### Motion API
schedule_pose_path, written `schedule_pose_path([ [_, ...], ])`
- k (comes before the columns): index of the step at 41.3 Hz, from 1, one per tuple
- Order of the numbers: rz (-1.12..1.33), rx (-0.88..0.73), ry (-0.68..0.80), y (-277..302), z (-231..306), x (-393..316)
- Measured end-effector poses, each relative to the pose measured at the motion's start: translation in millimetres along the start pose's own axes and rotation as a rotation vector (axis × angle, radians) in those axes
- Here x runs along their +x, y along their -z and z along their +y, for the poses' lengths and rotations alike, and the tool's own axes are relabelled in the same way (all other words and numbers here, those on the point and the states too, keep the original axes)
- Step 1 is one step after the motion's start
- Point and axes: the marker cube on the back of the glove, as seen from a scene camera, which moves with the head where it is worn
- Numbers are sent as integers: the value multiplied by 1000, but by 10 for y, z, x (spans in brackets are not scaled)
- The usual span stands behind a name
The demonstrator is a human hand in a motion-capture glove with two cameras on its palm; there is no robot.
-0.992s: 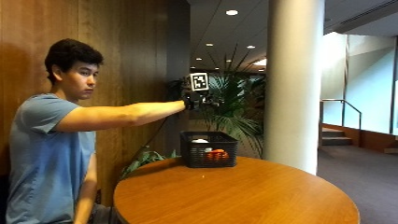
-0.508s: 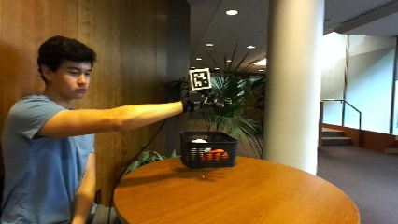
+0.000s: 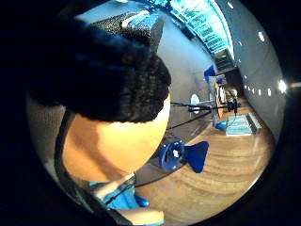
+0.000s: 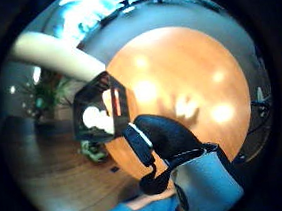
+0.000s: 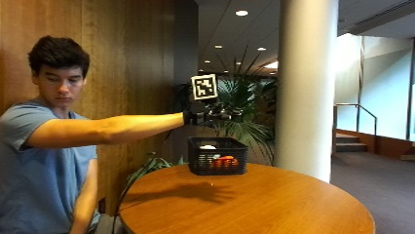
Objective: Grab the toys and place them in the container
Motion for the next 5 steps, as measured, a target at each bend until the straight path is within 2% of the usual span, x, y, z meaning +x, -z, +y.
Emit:
schedule_pose_path([
  [5, 7, 26, -17, 16, 35, -50],
])
